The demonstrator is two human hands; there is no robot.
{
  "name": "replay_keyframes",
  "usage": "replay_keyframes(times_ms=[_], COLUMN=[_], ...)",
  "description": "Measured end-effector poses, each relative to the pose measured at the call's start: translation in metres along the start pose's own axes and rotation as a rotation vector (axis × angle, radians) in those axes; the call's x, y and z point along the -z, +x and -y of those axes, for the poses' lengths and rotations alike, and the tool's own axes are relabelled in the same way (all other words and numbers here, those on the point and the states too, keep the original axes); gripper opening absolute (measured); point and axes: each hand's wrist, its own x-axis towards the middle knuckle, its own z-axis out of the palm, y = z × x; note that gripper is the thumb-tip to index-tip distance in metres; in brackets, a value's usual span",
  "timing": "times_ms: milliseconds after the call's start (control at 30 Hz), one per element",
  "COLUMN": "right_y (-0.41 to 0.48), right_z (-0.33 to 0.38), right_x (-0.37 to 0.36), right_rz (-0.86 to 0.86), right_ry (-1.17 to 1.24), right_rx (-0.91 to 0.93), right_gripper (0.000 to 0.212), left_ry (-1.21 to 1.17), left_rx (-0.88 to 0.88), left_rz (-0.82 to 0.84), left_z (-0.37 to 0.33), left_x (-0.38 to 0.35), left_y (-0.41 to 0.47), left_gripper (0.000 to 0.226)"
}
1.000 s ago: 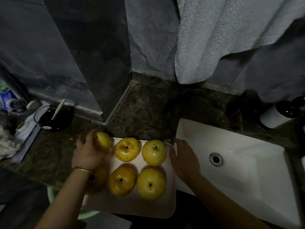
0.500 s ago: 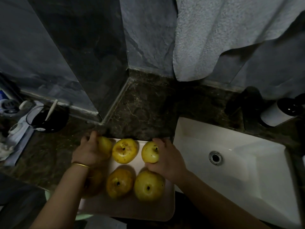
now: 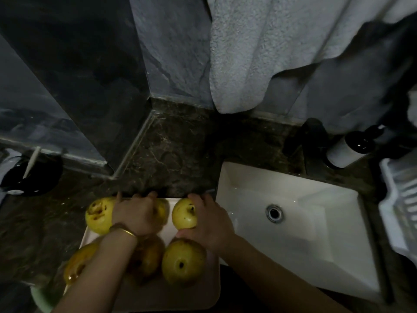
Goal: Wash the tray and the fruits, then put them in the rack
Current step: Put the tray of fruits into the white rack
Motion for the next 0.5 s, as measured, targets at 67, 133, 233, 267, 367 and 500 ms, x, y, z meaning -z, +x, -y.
replay_keyframes(times_ms=[67,133,233,267,367,500], right_y=[-0.001,-0.002,-0.007,-0.009,-0.016,-0.018], right_z=[-0.001,-0.003,-0.006,-0.007,-0.012,-0.026], right_x=[0.0,0.0,0.002,0.003,0.007,0.005], right_rz=[-0.005,-0.005,0.007,-0.011,-0.17,-0.52], right_ry=[0.018,0.045,0.121,0.138,0.21,0.353], right_rx=[0.002,0.02,0.029,0.029,-0.023,-0.117], right_gripper=[0.093,0.093,0.089,0.087,0.081,0.02], left_ry=[-0.037,-0.047,-0.062,-0.074,-0.151,-0.37], left_rx=[0.033,0.063,0.099,0.095,0.061,0.065], left_rz=[0.002,0.009,0.06,0.075,-0.005,-0.435], left_z=[-0.002,-0.006,-0.01,-0.011,-0.012,-0.002], left_x=[0.001,0.002,0.002,0.001,0.002,0.009], left_y=[-0.001,-0.003,-0.004,-0.004,-0.007,-0.014], left_gripper=[0.076,0.077,0.077,0.081,0.081,0.026])
